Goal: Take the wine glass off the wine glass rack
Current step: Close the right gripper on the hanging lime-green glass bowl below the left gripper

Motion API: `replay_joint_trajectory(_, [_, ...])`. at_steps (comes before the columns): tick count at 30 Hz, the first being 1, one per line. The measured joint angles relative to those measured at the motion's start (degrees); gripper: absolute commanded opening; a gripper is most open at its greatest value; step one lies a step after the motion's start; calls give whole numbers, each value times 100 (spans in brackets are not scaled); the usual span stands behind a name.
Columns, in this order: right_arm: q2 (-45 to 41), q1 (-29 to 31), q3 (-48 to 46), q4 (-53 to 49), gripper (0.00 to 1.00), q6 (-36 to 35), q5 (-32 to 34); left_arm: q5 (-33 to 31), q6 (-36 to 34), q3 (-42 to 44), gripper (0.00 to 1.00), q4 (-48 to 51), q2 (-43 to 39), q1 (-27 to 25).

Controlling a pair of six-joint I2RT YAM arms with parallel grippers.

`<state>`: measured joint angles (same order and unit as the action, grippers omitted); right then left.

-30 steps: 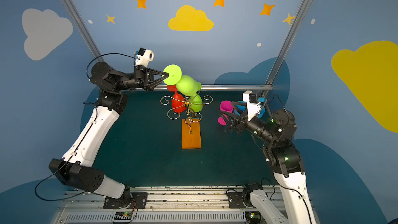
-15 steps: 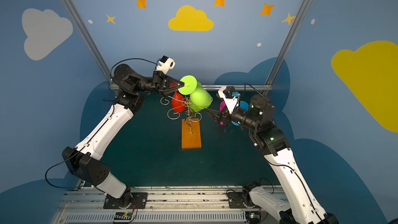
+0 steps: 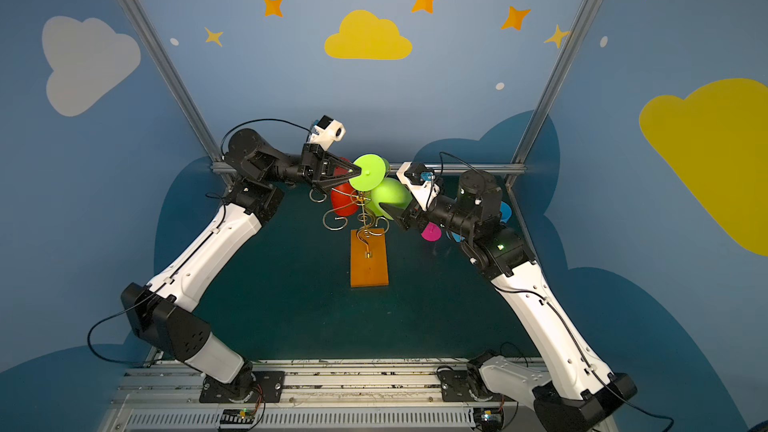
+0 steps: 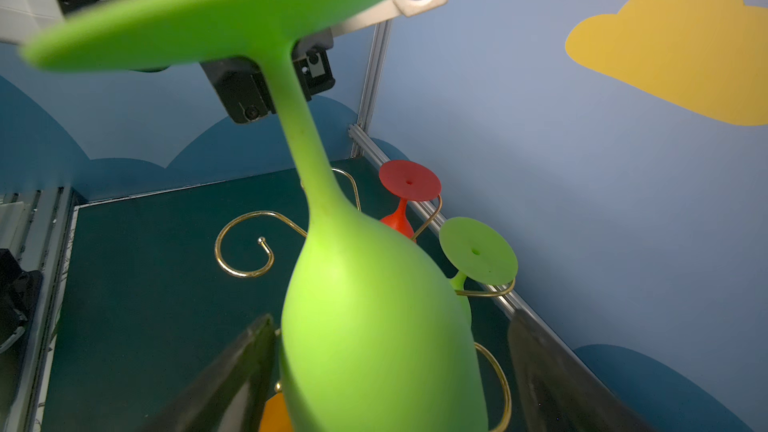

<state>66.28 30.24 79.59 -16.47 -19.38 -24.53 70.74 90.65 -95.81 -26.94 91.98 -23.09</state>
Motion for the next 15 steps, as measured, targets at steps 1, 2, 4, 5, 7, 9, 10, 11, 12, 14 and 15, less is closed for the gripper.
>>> replay_joint_trajectory(1, [31,35,7,7,87,-7,2,0,15,15,3,-20,-17,-11])
replay_joint_trajectory(2, [55,66,9,11,87,-15,7,-2,33,42,3,-46,-39,-17])
replay_joint_trajectory(4, [116,131,9,9,87,-20,20,-2,92,87,3,-85,-85,-24])
replay_joint_trajectory(5, [138,155,9,9,87,-20,35,0,111,90,3,-105,-94,-22])
replay_joint_trajectory(7, [175,195,9,9,87,-15,79,-2,144,90,3,-166,-114,-28])
replay_joint_trajectory(9, [186,223,9,9,85,-11,118,-4,181,90,3,-205,-131,-31])
replay_joint_trajectory(10, [186,232,9,9,84,0,133,-4,205,90,3,-225,-142,-33])
replay_joint_trajectory(11, [184,243,9,11,82,4,142,-9,216,90,3,-234,-151,-33])
replay_joint_trajectory(12, [184,254,9,17,78,11,153,-13,225,90,3,-240,-160,-33])
replay_joint_trajectory(14, [181,284,9,20,70,28,166,-20,240,90,3,-264,-166,-33])
replay_joint_trajectory(15, [179,299,9,15,67,39,186,-24,245,92,3,-275,-166,-33])
